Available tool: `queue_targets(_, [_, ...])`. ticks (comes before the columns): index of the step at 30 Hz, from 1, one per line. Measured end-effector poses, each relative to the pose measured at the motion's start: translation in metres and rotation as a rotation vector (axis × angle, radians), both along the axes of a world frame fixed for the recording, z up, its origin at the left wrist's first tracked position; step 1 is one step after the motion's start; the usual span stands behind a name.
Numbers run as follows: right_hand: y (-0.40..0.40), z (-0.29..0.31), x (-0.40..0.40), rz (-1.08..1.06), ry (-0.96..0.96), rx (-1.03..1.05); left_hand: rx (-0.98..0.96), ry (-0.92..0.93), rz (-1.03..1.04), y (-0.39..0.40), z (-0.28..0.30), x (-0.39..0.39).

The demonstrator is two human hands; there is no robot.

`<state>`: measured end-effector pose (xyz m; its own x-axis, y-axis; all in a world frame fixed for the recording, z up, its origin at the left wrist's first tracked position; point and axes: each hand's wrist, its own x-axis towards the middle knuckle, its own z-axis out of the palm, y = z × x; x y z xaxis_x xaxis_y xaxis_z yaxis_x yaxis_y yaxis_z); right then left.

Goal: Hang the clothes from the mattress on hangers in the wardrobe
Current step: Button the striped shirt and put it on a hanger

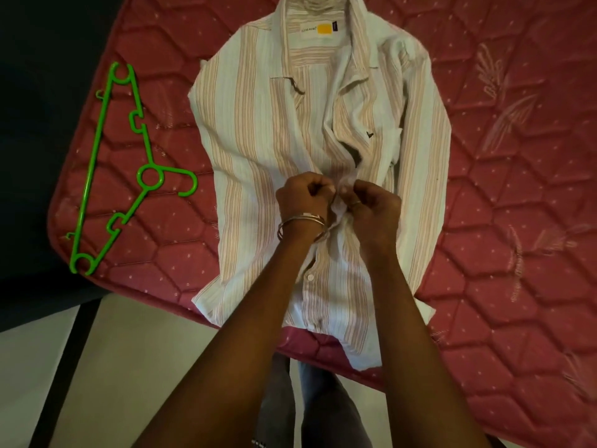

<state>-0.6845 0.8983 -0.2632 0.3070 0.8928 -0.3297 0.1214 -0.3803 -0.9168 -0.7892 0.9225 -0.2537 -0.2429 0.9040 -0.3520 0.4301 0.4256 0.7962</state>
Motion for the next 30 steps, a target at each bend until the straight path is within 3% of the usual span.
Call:
queue_targets(4, [0.011, 0.006, -0.009, 0.107, -0.379, 0.067, -0.001, -0.100, 0.021, 0.006, -0.001, -0.011])
queue_targets(7, [0.012, 0.003, -0.019, 0.175, -0.514, 0.160, 0.012, -0.108, 0.019, 0.007, -0.001, -0.015])
queue_targets(19, [0.009, 0.003, -0.011, 0.221, -0.204, 0.051, -0.016, -0.016, -0.051, 0.009, -0.007, -0.027])
queue_targets(26, [0.017, 0.001, -0.008, 0.325, -0.274, 0.075, -0.062, -0.003, -0.066, 0.006, -0.009, -0.026])
queue_targets(30, [0.020, 0.003, -0.015, 0.346, -0.403, 0.168, -0.185, -0.218, 0.049, 0.007, -0.013, -0.032])
